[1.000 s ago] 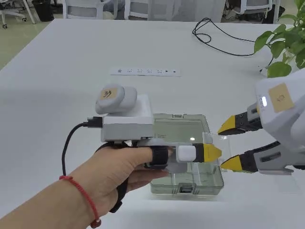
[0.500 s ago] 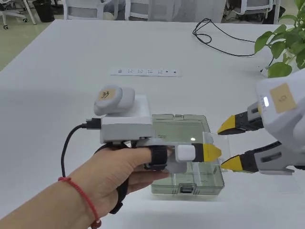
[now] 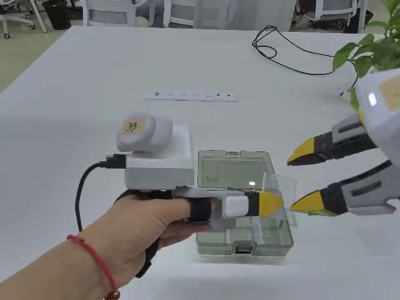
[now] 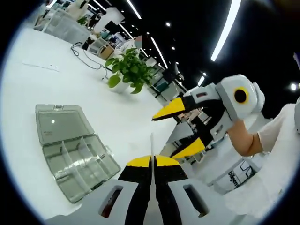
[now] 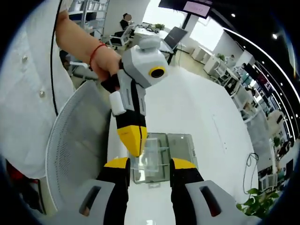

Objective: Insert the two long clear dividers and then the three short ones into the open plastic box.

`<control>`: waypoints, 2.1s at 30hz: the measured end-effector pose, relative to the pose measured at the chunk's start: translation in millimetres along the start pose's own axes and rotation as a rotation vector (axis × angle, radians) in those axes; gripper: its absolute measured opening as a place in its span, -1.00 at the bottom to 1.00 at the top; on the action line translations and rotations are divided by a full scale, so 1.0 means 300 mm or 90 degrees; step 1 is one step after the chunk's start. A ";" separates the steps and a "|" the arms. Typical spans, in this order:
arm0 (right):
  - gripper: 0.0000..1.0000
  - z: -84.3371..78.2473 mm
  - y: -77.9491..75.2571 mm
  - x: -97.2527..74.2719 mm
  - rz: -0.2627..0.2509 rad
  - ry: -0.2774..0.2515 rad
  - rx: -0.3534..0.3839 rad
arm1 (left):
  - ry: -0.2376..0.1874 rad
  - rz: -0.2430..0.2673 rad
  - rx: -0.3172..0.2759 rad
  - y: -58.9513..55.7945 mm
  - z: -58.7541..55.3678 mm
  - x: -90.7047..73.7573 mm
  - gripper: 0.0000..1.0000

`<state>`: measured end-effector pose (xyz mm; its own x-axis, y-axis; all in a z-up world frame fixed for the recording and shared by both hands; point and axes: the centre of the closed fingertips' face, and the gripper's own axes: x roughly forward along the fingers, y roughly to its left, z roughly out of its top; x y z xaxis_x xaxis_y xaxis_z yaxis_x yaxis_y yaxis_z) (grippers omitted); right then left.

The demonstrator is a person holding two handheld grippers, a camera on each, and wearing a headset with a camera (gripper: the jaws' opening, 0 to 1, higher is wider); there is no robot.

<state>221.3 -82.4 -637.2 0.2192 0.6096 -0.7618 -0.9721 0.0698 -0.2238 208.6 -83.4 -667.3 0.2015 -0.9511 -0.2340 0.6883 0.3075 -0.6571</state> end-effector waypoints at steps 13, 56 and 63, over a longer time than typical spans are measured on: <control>-0.67 0.027 0.088 -0.020 0.265 -0.071 0.088 | 0.032 -0.095 0.225 -0.101 -0.031 -0.033 -1.00; -0.94 0.051 0.152 0.005 0.348 -0.090 0.095 | 0.031 -0.091 0.303 -0.095 -0.062 -0.051 -0.95; -0.94 0.045 0.106 0.005 0.318 -0.095 0.103 | 0.035 -0.049 0.299 -0.040 -0.077 -0.082 -0.74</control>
<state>189.5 -68.7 -637.2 -0.2755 0.7046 -0.6540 -0.9578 -0.1435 0.2490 179.4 -62.9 -670.2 0.1091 -0.9640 -0.2426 0.9428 0.1777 -0.2821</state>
